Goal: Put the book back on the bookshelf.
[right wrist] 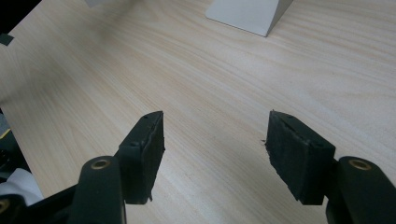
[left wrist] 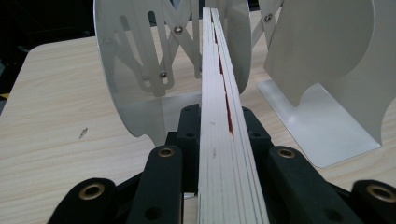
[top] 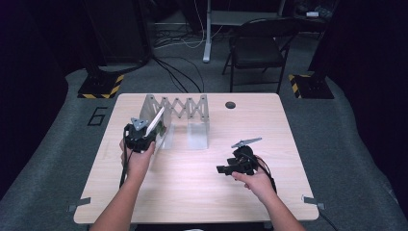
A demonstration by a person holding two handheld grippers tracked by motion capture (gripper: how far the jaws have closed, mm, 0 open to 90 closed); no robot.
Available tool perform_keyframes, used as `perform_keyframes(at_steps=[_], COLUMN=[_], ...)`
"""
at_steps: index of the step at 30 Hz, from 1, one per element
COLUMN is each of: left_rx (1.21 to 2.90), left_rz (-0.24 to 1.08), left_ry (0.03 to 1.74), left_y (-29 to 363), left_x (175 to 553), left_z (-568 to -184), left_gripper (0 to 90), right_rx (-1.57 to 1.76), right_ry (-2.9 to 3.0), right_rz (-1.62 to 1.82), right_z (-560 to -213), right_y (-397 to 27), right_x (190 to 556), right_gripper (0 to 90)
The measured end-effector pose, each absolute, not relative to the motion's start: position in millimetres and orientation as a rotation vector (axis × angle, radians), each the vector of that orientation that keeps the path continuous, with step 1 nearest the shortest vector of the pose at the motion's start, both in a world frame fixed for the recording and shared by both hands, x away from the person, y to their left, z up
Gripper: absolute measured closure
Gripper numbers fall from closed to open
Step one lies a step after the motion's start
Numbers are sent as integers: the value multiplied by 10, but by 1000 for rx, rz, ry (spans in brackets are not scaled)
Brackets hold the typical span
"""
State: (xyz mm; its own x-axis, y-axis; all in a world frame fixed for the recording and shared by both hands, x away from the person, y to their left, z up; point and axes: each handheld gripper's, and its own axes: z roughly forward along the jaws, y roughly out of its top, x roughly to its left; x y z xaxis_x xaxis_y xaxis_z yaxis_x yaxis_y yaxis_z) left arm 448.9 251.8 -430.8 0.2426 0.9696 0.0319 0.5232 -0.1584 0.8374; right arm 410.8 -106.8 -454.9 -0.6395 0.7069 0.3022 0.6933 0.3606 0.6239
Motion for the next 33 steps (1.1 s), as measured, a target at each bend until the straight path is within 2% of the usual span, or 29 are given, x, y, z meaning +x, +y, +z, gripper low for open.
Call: perform_keyframes(at_steps=[33], left_rx=[1848], left_rz=[757], left_ry=[1417], left_y=[2447], left_x=[4618], left_z=[-4404], left_gripper=[748], right_rx=[1312], right_ry=[2582], right_rz=[1161], right_z=[-4554], right_y=[-1058], right_x=[4105], right_gripper=[369])
